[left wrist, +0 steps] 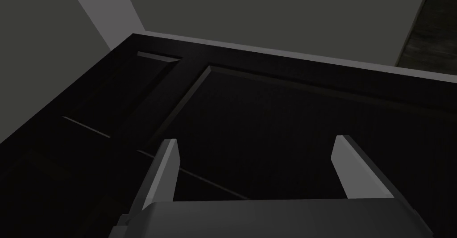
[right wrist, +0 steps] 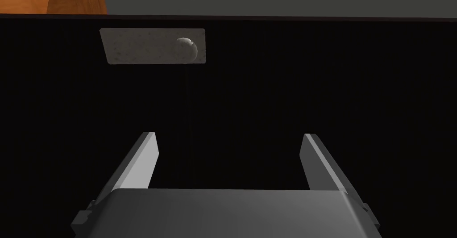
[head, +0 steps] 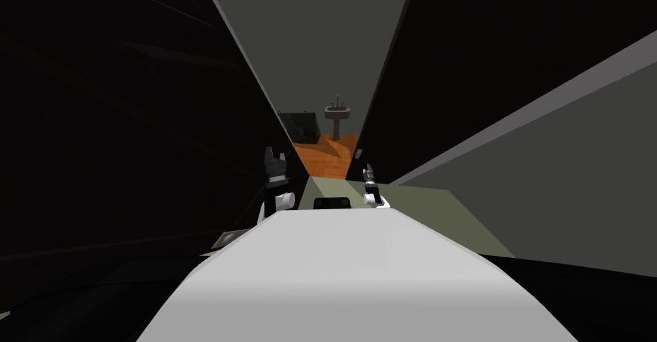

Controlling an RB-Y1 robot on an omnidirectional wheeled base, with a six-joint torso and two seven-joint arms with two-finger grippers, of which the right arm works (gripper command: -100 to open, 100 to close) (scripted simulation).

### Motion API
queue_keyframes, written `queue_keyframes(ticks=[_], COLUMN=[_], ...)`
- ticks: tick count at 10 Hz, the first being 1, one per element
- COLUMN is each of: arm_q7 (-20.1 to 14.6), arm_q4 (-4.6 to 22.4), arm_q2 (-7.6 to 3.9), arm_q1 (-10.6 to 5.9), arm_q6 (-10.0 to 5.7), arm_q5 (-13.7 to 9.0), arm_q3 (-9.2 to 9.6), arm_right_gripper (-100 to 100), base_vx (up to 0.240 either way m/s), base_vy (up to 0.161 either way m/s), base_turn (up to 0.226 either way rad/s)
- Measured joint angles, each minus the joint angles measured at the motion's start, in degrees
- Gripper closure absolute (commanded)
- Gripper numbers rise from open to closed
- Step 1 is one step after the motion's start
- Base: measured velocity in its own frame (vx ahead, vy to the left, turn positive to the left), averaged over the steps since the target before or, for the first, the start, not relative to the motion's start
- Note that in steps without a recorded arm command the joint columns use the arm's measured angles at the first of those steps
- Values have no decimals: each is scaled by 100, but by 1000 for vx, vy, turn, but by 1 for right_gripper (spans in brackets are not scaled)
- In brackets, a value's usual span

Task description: Pull the door open

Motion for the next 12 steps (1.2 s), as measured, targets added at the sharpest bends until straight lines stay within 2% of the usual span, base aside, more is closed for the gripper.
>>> queue_keyframes(ticks=[5, 7, 8, 10, 11, 12], arm_q7=[-80, -98, -104, -152, -196, -236], arm_q4=[514, 761, 776, 780, 952, 1040], arm_q2=[-31, -42, -44, -110, -171, -214], arm_q1=[-142, -226, -230, -182, -246, -229], arm_q6=[-25, -87, -96, -114, -191, -278], arm_q5=[-25, -32, -33, -65, -90, -113], arm_q3=[-30, -40, -41, -87, -122, -157], arm_right_gripper=[-100, -100, -100, -100, -100, -100], base_vx=[110, 74, 136, 194, 191, 185], base_vy=[-11, -7, 13, 13, -41, -39], base_turn=[8, 4, 62, 96, 106, 141])
